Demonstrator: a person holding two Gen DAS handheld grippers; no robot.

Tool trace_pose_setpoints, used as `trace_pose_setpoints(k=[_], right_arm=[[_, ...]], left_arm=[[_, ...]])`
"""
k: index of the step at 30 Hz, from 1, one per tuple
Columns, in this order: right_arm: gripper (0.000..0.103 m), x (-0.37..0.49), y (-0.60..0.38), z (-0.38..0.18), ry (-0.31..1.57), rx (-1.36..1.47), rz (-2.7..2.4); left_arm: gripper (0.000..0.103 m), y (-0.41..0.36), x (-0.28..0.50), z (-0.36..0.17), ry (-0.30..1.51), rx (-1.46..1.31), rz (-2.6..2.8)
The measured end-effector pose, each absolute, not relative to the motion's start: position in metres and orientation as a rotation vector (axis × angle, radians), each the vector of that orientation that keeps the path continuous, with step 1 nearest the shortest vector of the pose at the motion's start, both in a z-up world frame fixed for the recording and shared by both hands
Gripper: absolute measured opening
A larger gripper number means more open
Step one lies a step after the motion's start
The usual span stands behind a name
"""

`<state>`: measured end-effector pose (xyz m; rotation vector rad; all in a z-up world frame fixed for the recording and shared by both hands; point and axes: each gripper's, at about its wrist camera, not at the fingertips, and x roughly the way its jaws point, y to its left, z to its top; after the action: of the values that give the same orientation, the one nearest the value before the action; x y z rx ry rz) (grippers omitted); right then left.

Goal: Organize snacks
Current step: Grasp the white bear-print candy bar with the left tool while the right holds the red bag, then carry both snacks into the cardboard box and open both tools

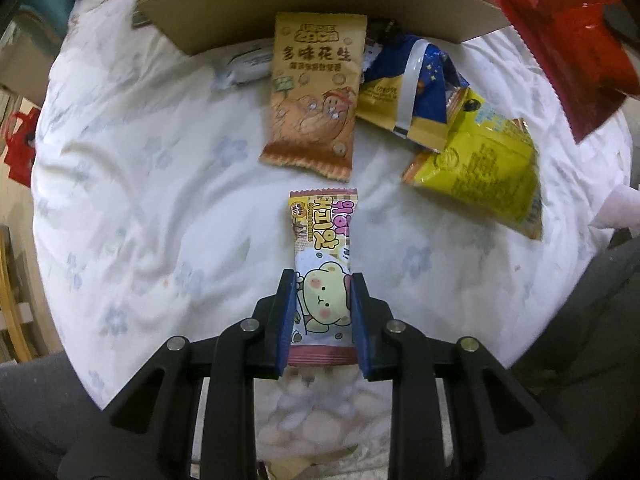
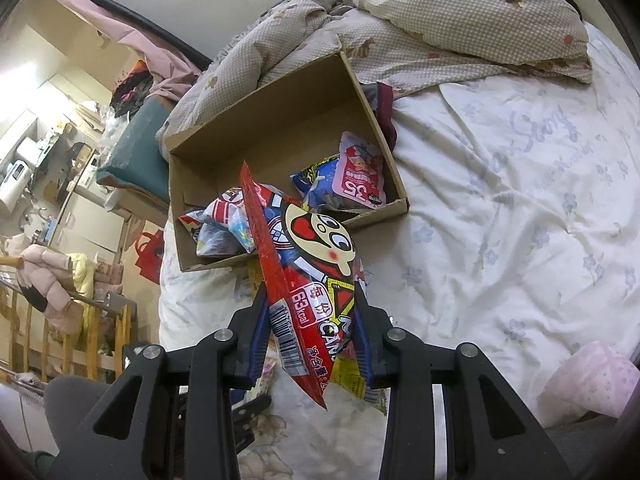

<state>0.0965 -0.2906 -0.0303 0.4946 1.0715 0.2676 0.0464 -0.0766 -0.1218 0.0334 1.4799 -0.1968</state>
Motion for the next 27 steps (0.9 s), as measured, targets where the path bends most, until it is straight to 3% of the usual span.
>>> trace_pose_setpoints(k=[10,15,27], right_arm=[[0.037,0.092,-0.286,-0.022,1.049,0.5,0.303],[0.037,0.089,-0.283,-0.015,1.025,0.502,0.326],[0.037,0.086,-0.293,0.012,0.867,0.543,0.361]], left_arm=[[0.022,-0.04,0.005,-0.06,1.317,0.03,-0.124],[0.022,-0.023,0.03,-0.025,1.171,0.068,-0.05],[0.022,-0.014,0.092,0.016,1.036,0.016,-0.009]])
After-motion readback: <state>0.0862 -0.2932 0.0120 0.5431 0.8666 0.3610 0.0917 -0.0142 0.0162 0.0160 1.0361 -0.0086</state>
